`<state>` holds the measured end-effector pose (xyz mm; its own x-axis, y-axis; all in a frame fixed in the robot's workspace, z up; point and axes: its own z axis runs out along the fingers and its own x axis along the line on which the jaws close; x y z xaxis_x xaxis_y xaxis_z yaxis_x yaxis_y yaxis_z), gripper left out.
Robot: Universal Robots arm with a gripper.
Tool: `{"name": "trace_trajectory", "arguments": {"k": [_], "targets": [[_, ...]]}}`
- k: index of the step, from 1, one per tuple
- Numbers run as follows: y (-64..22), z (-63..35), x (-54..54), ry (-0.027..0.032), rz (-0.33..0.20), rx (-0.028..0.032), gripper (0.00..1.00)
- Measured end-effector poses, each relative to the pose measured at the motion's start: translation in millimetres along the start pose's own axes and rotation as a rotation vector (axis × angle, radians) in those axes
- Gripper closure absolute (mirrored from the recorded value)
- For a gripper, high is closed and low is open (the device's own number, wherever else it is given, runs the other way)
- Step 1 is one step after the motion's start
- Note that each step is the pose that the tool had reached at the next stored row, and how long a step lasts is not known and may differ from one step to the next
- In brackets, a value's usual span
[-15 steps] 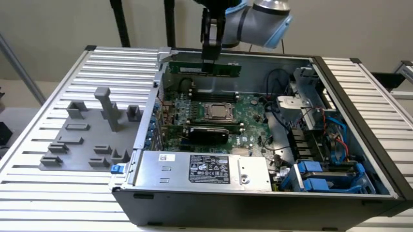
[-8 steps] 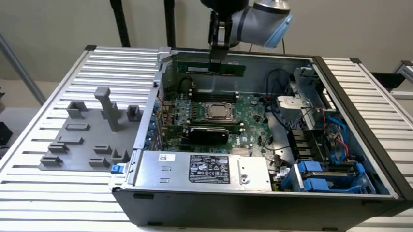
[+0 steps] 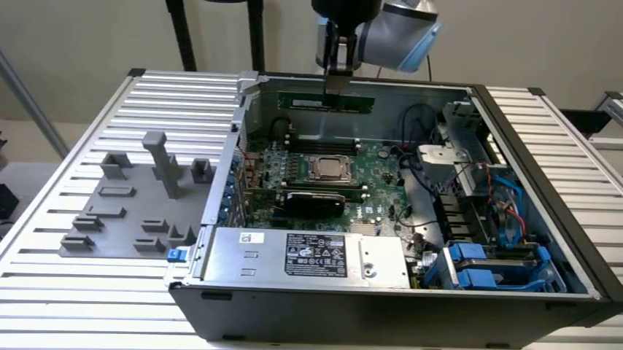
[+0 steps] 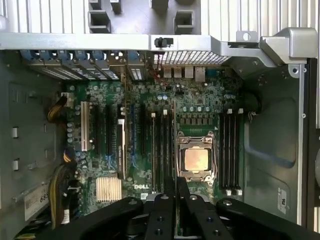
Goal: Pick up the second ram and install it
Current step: 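Insert the second ram into the second slot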
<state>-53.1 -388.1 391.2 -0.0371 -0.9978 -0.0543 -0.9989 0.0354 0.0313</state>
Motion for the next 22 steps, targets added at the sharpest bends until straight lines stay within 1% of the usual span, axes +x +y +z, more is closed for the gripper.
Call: {"name": "trace_trajectory", "arguments": {"k": [4, 10, 12, 22], "targets": [[-2.5, 7.6, -6.0, -0.0001, 0.001, 0.0000, 1.00], [-6.7, 18.1, -7.5, -0.0003, 0.009, 0.0004, 1.00], [-7.8, 18.4, -7.6, -0.0002, 0.009, 0.0002, 1.00], [-7.8, 18.5, -7.6, -0.0003, 0.009, 0.0001, 1.00]]}}
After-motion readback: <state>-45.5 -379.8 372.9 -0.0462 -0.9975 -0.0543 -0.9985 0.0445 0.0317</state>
